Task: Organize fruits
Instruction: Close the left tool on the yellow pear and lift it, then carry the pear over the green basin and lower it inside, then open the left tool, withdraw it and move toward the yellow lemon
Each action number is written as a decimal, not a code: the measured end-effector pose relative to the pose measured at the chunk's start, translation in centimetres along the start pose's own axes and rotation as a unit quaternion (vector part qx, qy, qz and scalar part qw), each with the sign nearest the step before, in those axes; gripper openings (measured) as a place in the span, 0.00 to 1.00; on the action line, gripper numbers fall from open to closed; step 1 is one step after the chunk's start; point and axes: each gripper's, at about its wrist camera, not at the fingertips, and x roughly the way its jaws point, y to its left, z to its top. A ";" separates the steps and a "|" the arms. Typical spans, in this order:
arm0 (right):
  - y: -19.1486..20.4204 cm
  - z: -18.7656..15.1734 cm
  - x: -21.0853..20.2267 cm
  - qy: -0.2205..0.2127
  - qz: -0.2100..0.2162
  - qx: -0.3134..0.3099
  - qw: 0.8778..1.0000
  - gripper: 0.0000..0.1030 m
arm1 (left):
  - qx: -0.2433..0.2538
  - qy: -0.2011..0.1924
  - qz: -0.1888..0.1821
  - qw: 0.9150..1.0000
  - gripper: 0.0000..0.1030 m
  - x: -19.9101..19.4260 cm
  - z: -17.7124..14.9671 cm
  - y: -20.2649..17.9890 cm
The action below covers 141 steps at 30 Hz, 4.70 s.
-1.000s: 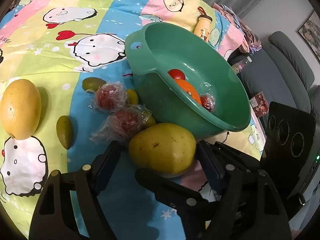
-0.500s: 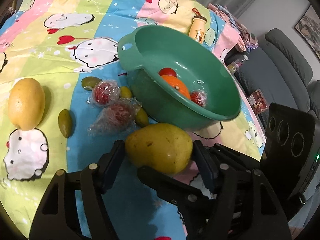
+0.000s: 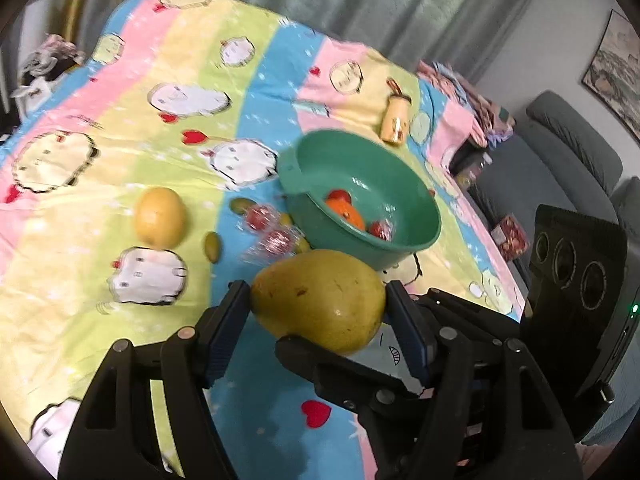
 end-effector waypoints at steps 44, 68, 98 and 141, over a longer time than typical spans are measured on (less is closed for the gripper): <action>-10.0 6.7 -4.9 -0.091 -0.067 0.061 0.992 0.59 | 0.068 0.013 -0.097 0.993 0.67 8.1 10.8 -7.2; -15.5 7.3 3.0 0.039 -0.057 0.103 0.992 0.59 | 0.025 0.116 -0.073 0.990 0.67 16.6 11.2 -2.8; -13.1 3.6 -3.6 -0.002 -0.059 0.153 0.986 0.69 | -0.022 0.027 0.017 0.999 0.84 4.9 8.7 4.4; 0.5 2.1 0.0 0.046 -0.028 0.076 0.996 0.82 | -0.151 -0.080 0.071 0.983 0.99 -8.0 -0.5 11.3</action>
